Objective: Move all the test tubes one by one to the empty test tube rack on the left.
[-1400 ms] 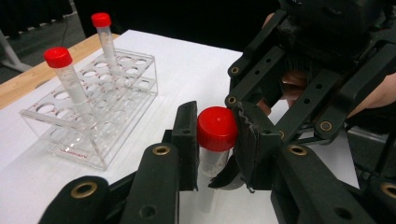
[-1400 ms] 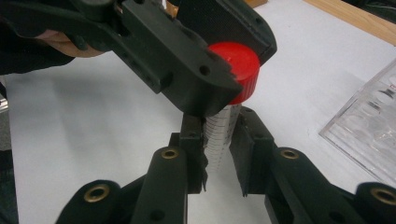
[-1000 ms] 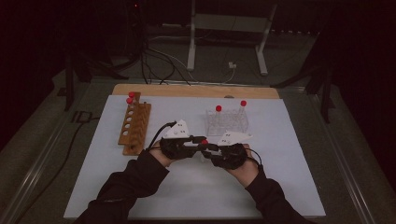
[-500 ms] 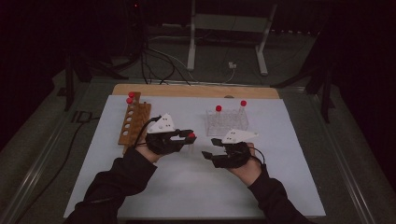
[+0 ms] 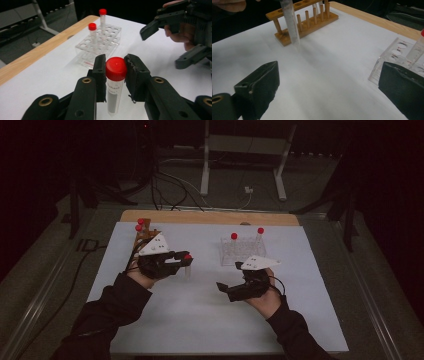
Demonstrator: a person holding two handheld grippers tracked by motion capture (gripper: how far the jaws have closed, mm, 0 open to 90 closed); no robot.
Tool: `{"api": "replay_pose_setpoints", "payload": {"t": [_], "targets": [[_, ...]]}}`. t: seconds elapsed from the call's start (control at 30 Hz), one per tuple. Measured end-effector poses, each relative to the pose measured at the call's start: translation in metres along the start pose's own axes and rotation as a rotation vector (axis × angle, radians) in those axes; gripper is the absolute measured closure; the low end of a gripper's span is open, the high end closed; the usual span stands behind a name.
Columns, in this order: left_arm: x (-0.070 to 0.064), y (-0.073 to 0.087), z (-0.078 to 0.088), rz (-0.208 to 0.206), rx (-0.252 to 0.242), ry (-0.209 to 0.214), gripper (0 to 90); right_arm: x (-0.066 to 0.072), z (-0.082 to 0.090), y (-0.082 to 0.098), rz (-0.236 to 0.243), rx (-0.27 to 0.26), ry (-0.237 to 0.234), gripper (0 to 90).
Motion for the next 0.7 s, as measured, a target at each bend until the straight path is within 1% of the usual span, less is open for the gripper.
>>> {"api": "replay_pose_setpoints", "payload": {"t": [0.03, 0.17, 0.27, 0.37, 0.4, 0.43, 0.57, 0.6, 0.67, 0.7], "targets": [[0.002, -0.001, 0.002, 0.0, -0.001, -0.006, 72.0, 0.0, 0.0, 0.0, 0.0, -0.001, -0.006, 2.0], [0.009, -0.004, 0.011, 0.004, -0.008, -0.029, 72.0, -0.001, 0.002, -0.001, -0.014, -0.011, -0.005, 2.0], [0.015, -0.005, 0.018, 0.003, -0.007, -0.053, 72.0, -0.001, 0.003, -0.002, -0.011, -0.016, -0.013, 0.5], [0.024, -0.006, 0.026, 0.016, -0.012, -0.078, 72.0, -0.002, 0.004, -0.003, -0.01, -0.018, -0.008, 0.5], [0.027, -0.006, 0.028, 0.022, -0.016, -0.086, 72.0, -0.003, 0.005, -0.003, -0.009, -0.023, -0.009, 0.5], [0.03, -0.004, 0.03, 0.023, -0.011, -0.096, 72.0, -0.002, 0.006, -0.004, -0.014, -0.024, -0.017, 0.5], [0.042, 0.001, 0.037, 0.031, 0.01, -0.132, 72.0, -0.003, 0.007, -0.005, -0.013, -0.033, -0.015, 0.5], [0.045, 0.002, 0.039, 0.029, 0.012, -0.142, 72.0, -0.003, 0.008, -0.005, -0.011, -0.034, -0.012, 0.4], [0.051, 0.003, 0.044, 0.043, 0.008, -0.157, 72.0, -0.003, 0.009, -0.006, -0.004, -0.037, -0.012, 0.0], [0.053, 0.003, 0.046, 0.04, 0.01, -0.17, 72.0, -0.003, 0.009, -0.006, -0.002, -0.038, -0.015, 0.0]]}}
Point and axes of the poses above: each handheld gripper's, and its own axes: z roughly backward along the jaws, y roughly out of its underside, x roughly to its left, the point moved 9 cm from there along -z, roughly forward along the jaws, and after that the axes turned 11 degrees about -z, right-handed, at the moved point
